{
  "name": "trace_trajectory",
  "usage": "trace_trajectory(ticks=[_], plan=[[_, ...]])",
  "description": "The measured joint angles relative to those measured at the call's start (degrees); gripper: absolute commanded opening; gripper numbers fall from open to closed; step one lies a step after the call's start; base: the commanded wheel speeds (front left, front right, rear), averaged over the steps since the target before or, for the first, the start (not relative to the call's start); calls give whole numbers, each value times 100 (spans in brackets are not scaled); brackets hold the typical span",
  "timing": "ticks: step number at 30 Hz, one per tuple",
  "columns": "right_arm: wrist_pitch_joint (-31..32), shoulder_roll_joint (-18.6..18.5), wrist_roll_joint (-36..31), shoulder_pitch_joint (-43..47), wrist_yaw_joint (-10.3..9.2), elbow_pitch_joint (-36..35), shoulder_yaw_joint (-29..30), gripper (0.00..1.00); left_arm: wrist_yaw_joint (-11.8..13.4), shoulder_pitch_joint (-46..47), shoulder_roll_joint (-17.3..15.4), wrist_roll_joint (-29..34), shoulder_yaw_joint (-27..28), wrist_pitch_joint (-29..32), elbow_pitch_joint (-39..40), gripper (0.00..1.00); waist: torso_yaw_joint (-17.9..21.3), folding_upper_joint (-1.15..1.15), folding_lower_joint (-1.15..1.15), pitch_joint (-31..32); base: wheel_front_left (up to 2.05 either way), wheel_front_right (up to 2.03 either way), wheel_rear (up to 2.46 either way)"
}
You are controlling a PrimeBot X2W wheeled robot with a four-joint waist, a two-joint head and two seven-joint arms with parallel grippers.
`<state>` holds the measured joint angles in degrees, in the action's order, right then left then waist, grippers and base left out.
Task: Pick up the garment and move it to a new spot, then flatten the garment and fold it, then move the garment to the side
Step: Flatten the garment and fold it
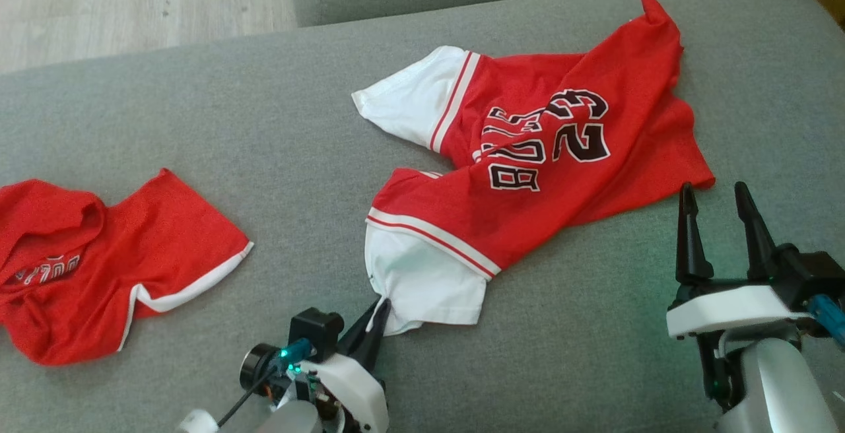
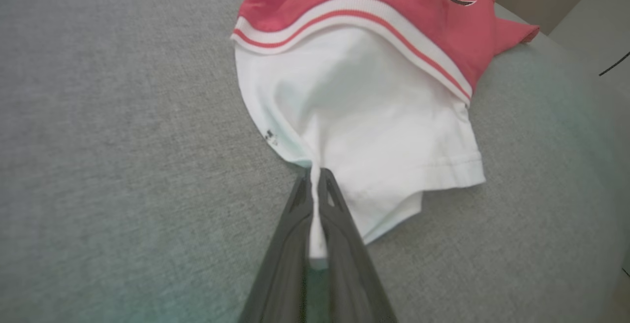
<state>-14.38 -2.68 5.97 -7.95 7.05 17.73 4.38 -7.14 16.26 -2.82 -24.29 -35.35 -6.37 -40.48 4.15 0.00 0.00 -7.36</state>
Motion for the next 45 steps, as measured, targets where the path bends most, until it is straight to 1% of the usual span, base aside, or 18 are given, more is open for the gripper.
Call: trace_trajectory(ticks=[3, 5, 8, 11, 14, 17, 19, 24, 27, 28, 33, 36, 40, 41, 42, 43, 45], plan=[[0, 0, 0, 0, 0, 47, 23, 100, 16, -27, -16, -2, 31, -250, 1, 0, -18, 0, 0, 67, 0, 0, 0], [-1, 1, -29, 0, 0, 90, 60, 100, 130, -35, -26, -13, 81, -478, 44, 0, -32, 0, 0, 113, 0, 0, 0], [-1, 1, -201, -5, 0, 333, 283, 100, 302, -35, -26, -93, 363, -716, 318, 0, -75, 0, 0, 173, 0, 0, 0], [0, 3, -404, -104, 0, 829, 569, 100, 385, -49, -35, -94, 641, -789, 728, 0, -139, 0, 0, 214, 0, 0, 0], [1, 2, -372, -351, 0, 1316, 755, 100, 513, -192, -30, 22, 1102, -791, 1544, 0, -219, 0, 1, 219, 0, 0, 0], [2, 3, -285, -700, 0, 1824, 915, 100, 521, -399, -19, 207, 1477, -794, 2174, 0, -273, 0, 0, 171, 0, 0, 0], [2, 1, -241, -918, 0, 2181, 998, 100, 510, -530, -13, 297, 1578, -808, 2398, 0, -303, 0, 0, 118, 0, 0, 0], [10, 1, -115, -1354, 0, 3133, 1066, 100, 396, -669, -3, 427, 1617, -808, 2515, 0, -380, 0, 0, -39, 0, 0, 0], [9, 2, -255, -1556, 0, 3499, 1161, 100, 354, -668, -2, 427, 1616, -808, 2580, 0, -421, 0, 0, -127, 0, 0, 0], [9, 0, -367, -1692, 0, 3682, 1327, 100, 352, -667, -1, 427, 1590, -808, 2587, 0, -456, 0, 0, -164, 0, 0, 0], [8, -1, -644, -1937, 0, 3869, 1646, 100, 309, -667, 0, 425, 1508, -808, 2587, 0, -528, 0, 0, -226, 0, 0, 0], [8, -4, -689, -2014, 0, 3939, 1681, 100, 309, -667, 0, 417, 1506, -808, 2588, 0, -552, 0, 0, -251, 0, 0, 0], [-1, -4, -668, -2132, 0, 4222, 1619, 100, 309, -666, 0, 417, 1489, -808, 2588, 0, -573, 0, 0, -291, 0, 0, 0], [-1, -7, -647, -2151, 0, 4240, 1605, 87, 309, -666, 0, 417, 1489, -808, 2588, 0, -572, 0, 0, -303, 0, 0, 0], [-9, -12, -633, -2182, 0, 4278, 1594, 42, 309, -666, 0, 417, 1489, -808, 2587, 0, -570, 0, 0, -311, 0, 0, 0], [-20, -15, -570, -2220, 0, 4321, 1572, 0, 309, -666, 0, 417, 1489, -808, 2586, 0, -566, 0, 0, -317, 0, 0, 0], [-27, -15, -478, -2267, 0, 4345, 1490, 0, 309, -666, 0, 417, 1495, -808, 2584, 0, -550, 0, 0, -329, 0, 0, 0]])
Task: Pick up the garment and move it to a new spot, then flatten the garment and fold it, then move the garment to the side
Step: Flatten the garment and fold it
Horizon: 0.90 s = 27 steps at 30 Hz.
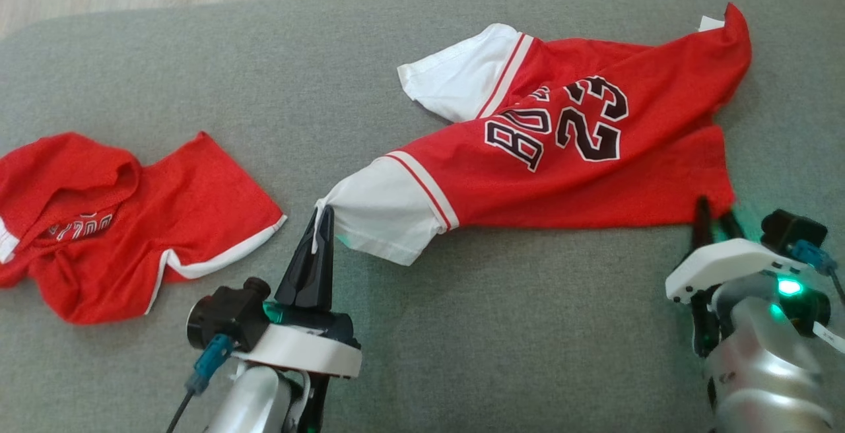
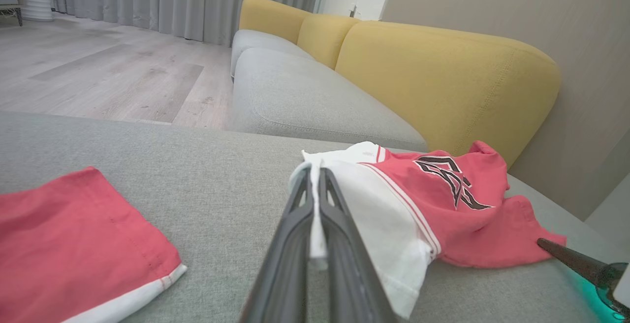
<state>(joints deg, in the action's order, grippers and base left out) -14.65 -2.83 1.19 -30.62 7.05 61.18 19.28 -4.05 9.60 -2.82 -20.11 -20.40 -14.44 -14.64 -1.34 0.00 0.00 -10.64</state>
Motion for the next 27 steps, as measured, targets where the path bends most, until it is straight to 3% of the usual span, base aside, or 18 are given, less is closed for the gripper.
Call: trace_trajectory(ticks=[5, 14, 24, 27], plan=[[2, 4, 298, -19, 0, -244, -257, 0, -5, 1, 0, 2, 49, 0, -38, 0, 73, 0, 0, 15, 0, 0, 0], [2, 2, 630, 263, 0, -1834, -838, 0, -58, 58, 5, 88, 554, 0, 123, 0, 283, 0, 0, 225, 0, 0, 0], [1, -9, 354, 374, 0, -3418, -1525, 0, -202, 656, -8, 2, 1169, -2, 777, 0, 518, 0, 1, 832, 0, 0, 0], [1, -170, 292, 208, 0, -3886, -1752, 0, -203, 930, -41, 5, 1299, -10, 1091, 0, 591, 0, 1, 1028, 0, 0, 0]])
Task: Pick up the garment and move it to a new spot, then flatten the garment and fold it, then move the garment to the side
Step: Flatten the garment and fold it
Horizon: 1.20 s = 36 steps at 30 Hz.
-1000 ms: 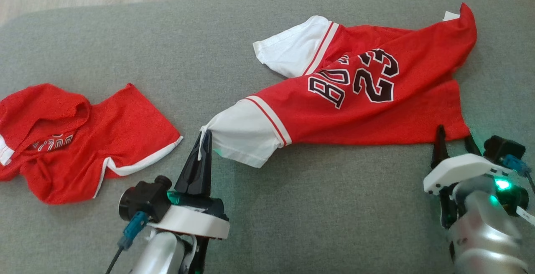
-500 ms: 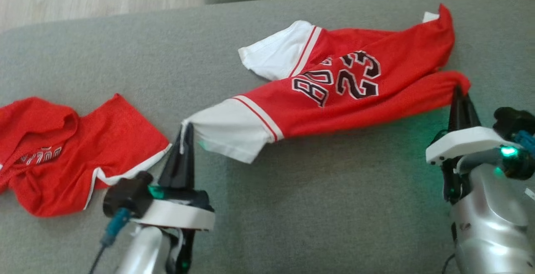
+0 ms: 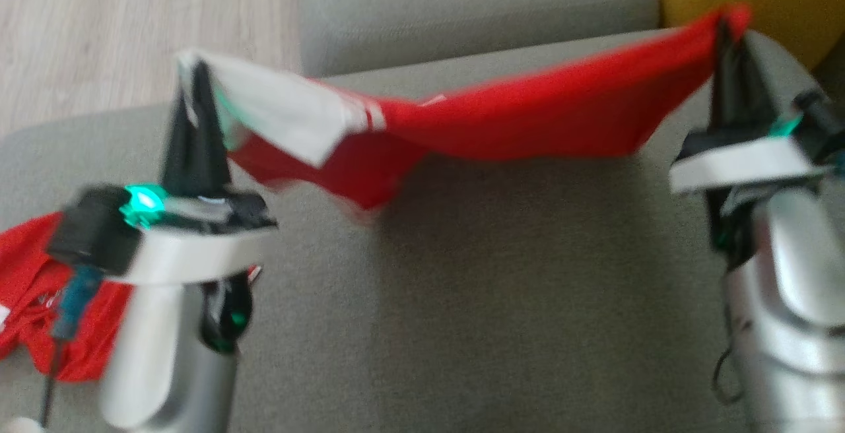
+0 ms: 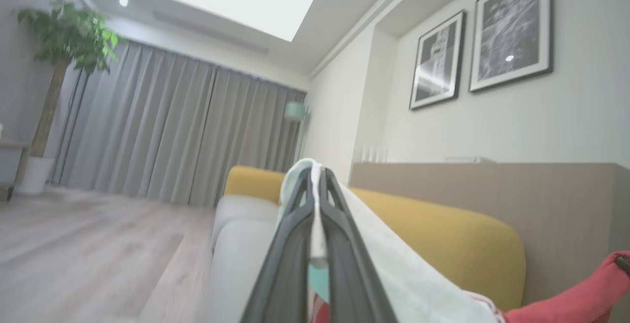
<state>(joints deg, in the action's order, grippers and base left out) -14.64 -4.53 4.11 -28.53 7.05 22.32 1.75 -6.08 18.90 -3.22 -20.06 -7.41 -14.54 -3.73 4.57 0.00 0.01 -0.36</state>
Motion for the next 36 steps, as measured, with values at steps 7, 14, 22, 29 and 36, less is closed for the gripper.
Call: trace_trajectory(ticks=[7, 14, 22, 29, 36], plan=[[369, -450, 120, -443, 0, -1438, -316, 0, 68, 426, -222, 98, 182, 212, 1211, 0, 170, 0, 0, 308, 0, 0, 0], [1136, -539, 129, -247, 0, -2650, -319, 0, 203, 584, -407, 88, 208, 921, 2299, 0, 166, 0, 0, 258, 0, 0, 0], [1492, -548, 80, -355, 0, -2619, -355, 0, 123, 1134, -701, -102, 261, 1418, 1833, 0, 152, 0, 0, -183, 0, 0, 0], [1419, -745, 232, -2214, 0, -886, -736, 0, -58, 3179, -1277, -137, 101, 1408, -155, 0, 109, 0, -3, -1122, 0, 0, 0], [604, -809, -71, -4495, 1, 1279, -765, 0, -108, 5393, -1568, 3, -94, 744, -2116, 0, -7, 0, -4, -1982, 0, 0, 0]])
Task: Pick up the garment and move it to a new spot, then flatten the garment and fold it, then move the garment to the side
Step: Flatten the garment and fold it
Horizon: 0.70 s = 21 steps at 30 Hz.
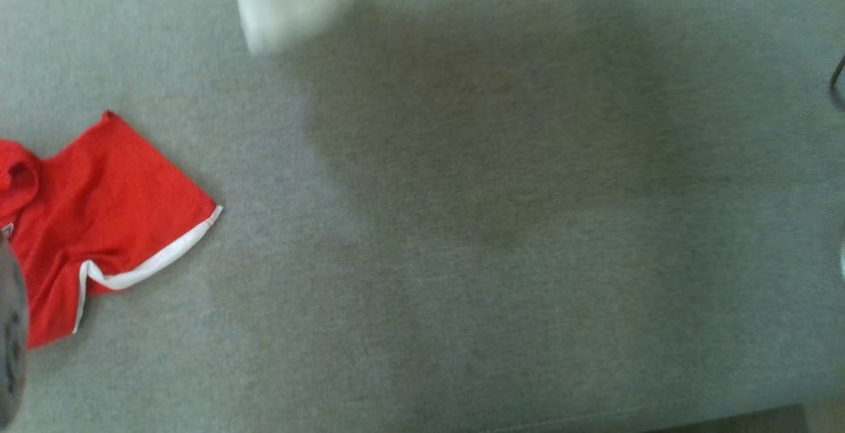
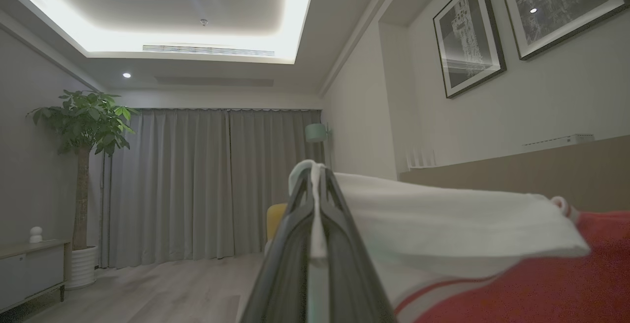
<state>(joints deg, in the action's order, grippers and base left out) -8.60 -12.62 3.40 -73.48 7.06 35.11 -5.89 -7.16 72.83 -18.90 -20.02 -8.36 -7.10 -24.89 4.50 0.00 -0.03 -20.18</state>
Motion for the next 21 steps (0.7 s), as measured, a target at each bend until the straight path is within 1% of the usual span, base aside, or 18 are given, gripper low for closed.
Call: trace_trajectory(ticks=[2, 4, 6, 9, 12, 13, 15, 19, 21], plan=[[-253, 62, -122, -423, 0, 512, 189, 0, -18, 373, 1, -1, -146, -223, -441, 0, -53, 0, 0, -163, 0, 0, 0], [-386, 142, -212, -646, 0, 993, 367, 0, -43, 551, 22, -15, -303, -436, -799, 0, -130, 0, 0, -252, 0, 0, 0], [-458, 311, -162, -676, 0, 1457, 549, 0, -43, 542, 35, -80, -438, -576, -1084, 0, -200, 0, 2, -284, 0, 0, 0], [-553, 394, -353, -599, 0, 1928, 466, 0, -43, 397, 48, -243, -678, -701, -1365, 0, -260, 0, 3, -308, 0, 0, 0], [-583, 327, -561, -355, 0, 2310, 303, 0, -43, -29, 187, -443, -881, -739, -1528, 0, -325, 0, 4, -300, 0, 0, 0], [-604, 272, -594, -63, 0, 2626, 120, 0, -43, -430, 252, -532, -1059, -759, -1580, 0, -365, 0, 3, -268, 0, 0, 0], [-603, 242, -636, 316, 0, 2995, -112, 0, -43, -908, 285, -582, -1240, -760, -1563, 0, -406, 0, 3, -214, 0, 0, 0], [-600, 129, -328, 954, 0, 3611, -402, 0, -43, -1888, 298, -692, -1679, -759, -1523, 0, -479, 0, 3, -53, 0, 0, 0], [-487, 49, -131, 1179, 0, 3765, -625, 0, -43, -2323, 305, -826, -1898, -759, -1516, 0, -520, 0, 4, 58, 0, 0, 0]])
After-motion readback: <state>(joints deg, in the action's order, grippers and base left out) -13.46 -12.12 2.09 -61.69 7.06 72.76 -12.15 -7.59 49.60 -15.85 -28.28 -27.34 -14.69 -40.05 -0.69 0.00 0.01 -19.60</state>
